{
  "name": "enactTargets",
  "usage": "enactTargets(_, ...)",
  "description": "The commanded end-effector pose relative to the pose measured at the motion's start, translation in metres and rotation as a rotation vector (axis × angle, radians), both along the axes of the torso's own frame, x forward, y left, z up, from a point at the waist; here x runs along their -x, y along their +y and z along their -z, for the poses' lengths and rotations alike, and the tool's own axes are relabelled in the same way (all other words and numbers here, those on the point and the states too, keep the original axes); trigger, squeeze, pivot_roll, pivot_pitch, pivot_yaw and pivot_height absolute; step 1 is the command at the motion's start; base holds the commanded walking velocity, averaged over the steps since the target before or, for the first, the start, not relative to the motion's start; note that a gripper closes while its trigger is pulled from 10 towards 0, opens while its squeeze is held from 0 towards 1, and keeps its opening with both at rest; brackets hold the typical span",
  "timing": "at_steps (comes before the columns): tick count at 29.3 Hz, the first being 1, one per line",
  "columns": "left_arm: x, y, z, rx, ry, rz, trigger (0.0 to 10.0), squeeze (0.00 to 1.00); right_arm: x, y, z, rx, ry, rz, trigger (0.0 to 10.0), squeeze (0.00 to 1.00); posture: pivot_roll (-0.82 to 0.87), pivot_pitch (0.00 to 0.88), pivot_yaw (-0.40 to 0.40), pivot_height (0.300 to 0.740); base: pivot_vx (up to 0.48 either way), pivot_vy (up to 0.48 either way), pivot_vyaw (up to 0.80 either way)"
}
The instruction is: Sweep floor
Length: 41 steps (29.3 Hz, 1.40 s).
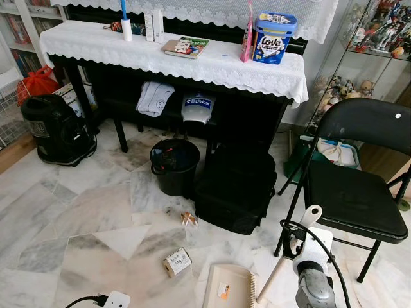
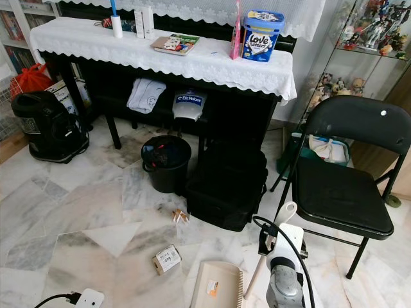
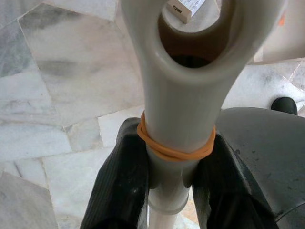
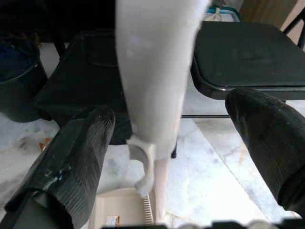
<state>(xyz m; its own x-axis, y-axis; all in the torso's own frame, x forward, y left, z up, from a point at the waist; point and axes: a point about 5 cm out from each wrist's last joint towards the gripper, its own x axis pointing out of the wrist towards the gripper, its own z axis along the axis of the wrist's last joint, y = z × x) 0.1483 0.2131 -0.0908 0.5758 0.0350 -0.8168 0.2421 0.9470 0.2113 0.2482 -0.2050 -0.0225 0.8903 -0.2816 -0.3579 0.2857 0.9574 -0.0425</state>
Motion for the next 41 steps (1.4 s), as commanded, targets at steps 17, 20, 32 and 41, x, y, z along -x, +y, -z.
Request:
enactTargets(17, 0.0078, -0.0171, 0.0059, 0.063, 0.033, 0.017, 10.0, 0.0, -0.0061, -0.0001, -0.0023, -0.006, 0.012, -0.028, 4.3, 0.0, -0.01, 0.0, -0.111, 0.74, 0.0, 0.0, 0.0)
enactTargets(20, 0.0078, -0.0168, 0.0059, 0.064, 0.032, 0.016, 10.0, 0.0, -0.0039, 0.0021, 0.0002, -0.012, 0.024, -0.034, 0.0, 0.0, -0.01, 0.0, -0.11, 0.74, 0.0, 0.0, 0.0)
enactTargets(32, 0.0084, -0.0168, 0.006, 0.065, 0.031, 0.013, 10.0, 0.0, -0.0056, 0.0011, -0.0026, -0.017, -0.001, -0.034, 0.0, 0.0, -0.01, 0.0, -0.11, 0.74, 0.0, 0.0, 0.0)
enactTargets(41, 0.0085, -0.0165, 0.006, 0.065, 0.032, 0.012, 10.0, 0.0, -0.0074, 0.0026, -0.0045, -0.03, -0.019, -0.04, 0.0, 0.0, -0.01, 0.0, -0.11, 0.74, 0.0, 0.0, 0.0)
